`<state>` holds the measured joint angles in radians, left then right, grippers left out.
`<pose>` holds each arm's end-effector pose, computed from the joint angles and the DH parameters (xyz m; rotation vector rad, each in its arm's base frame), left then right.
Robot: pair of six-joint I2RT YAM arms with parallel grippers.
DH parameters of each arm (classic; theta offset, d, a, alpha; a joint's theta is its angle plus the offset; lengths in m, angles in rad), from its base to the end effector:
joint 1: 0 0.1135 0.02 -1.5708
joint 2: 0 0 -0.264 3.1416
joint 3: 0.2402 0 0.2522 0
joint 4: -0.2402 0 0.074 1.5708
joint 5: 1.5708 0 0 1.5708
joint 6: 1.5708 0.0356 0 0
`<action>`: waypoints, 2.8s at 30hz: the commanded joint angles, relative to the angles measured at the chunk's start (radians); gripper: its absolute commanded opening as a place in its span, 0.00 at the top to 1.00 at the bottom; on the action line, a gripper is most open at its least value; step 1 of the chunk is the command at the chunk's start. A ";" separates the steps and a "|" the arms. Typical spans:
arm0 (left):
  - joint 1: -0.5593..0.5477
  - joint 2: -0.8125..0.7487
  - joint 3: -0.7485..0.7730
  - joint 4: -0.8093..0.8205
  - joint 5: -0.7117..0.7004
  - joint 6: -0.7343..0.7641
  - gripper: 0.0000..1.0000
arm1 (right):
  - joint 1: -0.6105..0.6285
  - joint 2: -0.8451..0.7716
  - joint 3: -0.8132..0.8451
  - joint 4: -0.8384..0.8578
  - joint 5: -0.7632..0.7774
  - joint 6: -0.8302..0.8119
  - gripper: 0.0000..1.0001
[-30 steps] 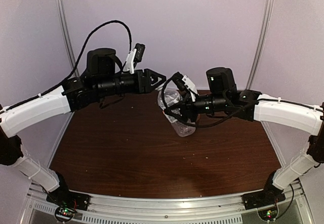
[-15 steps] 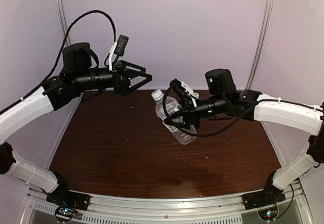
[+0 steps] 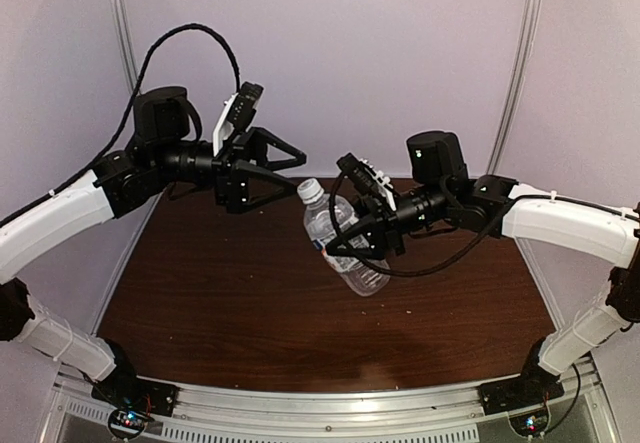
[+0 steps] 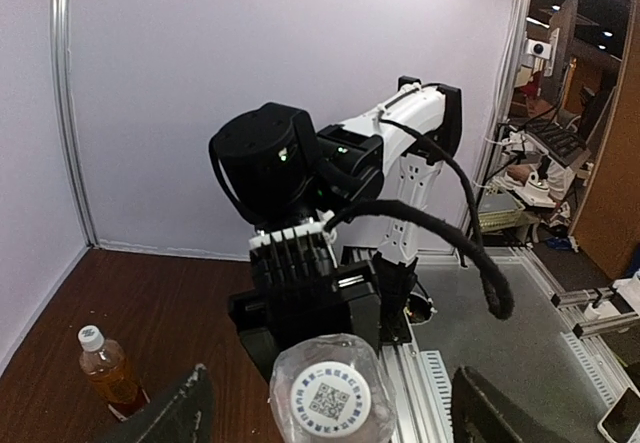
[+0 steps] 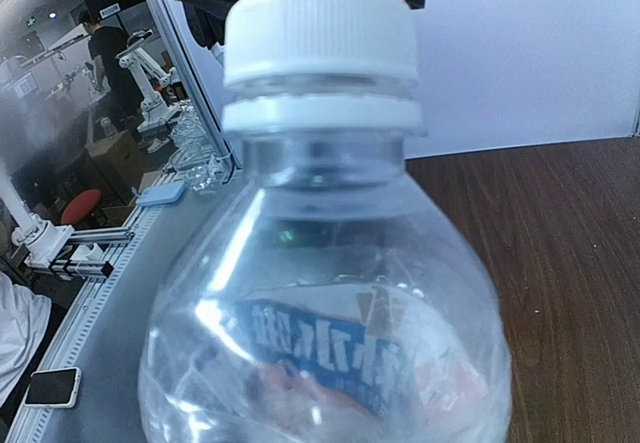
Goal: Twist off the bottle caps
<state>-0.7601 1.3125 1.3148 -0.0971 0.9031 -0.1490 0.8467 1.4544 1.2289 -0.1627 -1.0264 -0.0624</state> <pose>0.1931 -0.2221 0.4202 1.2137 1.3812 -1.4047 0.1939 0.2652 0.3444 -1.5009 1.4109 1.4977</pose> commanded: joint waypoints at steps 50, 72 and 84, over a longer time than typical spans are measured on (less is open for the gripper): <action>-0.160 0.105 0.092 -0.025 -0.828 -0.493 0.80 | 0.020 -0.009 -0.031 0.113 0.545 0.035 0.62; -0.067 -0.019 0.037 -0.046 -0.415 -0.130 0.24 | 0.019 -0.038 -0.032 0.079 0.330 -0.003 0.59; -0.032 -0.050 0.043 -0.037 0.045 0.058 0.22 | 0.021 -0.013 0.012 0.087 -0.019 0.031 0.57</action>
<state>-0.8040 1.2720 1.3613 -0.1761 0.7406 -0.1658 0.8597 1.4467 1.2049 -0.1009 -0.8940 -0.0570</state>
